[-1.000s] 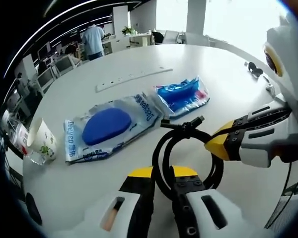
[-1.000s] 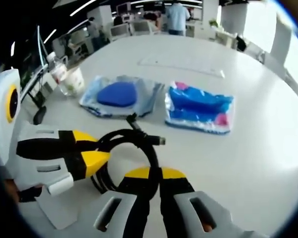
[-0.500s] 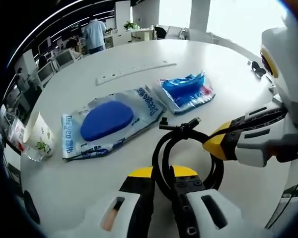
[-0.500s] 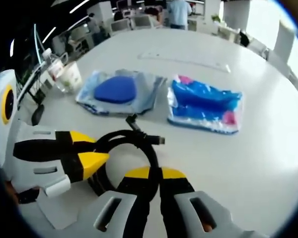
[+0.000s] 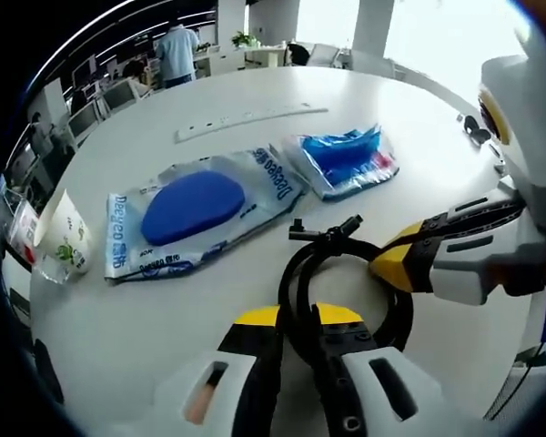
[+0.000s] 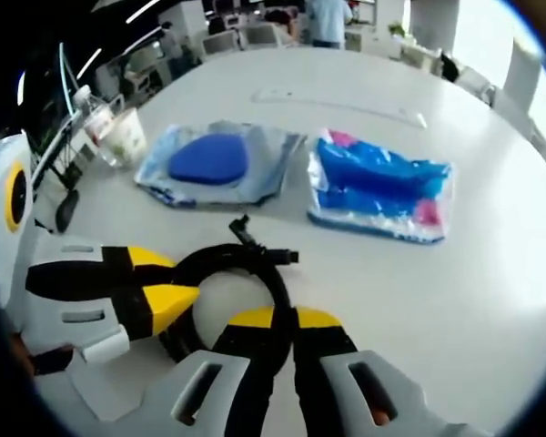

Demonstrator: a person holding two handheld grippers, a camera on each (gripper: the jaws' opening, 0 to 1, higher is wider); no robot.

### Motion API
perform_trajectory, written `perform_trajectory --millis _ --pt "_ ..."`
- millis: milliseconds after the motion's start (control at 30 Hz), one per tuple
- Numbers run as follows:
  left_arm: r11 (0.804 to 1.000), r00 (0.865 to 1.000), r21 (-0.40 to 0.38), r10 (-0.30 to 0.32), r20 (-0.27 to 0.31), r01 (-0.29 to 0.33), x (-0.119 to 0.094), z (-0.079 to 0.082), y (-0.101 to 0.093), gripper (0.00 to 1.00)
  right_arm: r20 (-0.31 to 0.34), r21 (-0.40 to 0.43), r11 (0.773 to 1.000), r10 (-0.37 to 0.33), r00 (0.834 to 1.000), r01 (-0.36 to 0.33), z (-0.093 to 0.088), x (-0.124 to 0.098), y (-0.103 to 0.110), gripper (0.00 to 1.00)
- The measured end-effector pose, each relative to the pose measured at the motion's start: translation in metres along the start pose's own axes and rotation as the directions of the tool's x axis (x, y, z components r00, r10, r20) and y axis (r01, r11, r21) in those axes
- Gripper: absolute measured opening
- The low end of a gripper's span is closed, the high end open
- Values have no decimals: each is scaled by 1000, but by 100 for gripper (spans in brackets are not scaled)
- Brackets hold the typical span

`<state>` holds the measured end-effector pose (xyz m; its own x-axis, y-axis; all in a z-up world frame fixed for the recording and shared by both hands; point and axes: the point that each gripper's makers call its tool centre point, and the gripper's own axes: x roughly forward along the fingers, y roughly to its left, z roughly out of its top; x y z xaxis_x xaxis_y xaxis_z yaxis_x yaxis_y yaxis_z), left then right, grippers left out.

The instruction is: Arrange the tabletop items into an orderly group along one side of the table until the central work area is clear of visible clutter.

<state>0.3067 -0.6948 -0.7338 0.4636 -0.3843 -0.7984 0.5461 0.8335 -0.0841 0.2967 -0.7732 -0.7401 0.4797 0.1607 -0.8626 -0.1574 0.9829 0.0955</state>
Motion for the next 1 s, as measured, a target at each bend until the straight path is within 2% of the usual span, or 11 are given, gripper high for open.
perform_trajectory --millis 500,1000 --pt "1000 1000 -13 -4 2 4 -1 0 0 12 12 48 999 11 1000 -12 1 1 -1 4" --pt "999 1000 -36 9 5 -9 -1 -1 6 20 22 87 996 9 1000 -11 0 0 -5 9"
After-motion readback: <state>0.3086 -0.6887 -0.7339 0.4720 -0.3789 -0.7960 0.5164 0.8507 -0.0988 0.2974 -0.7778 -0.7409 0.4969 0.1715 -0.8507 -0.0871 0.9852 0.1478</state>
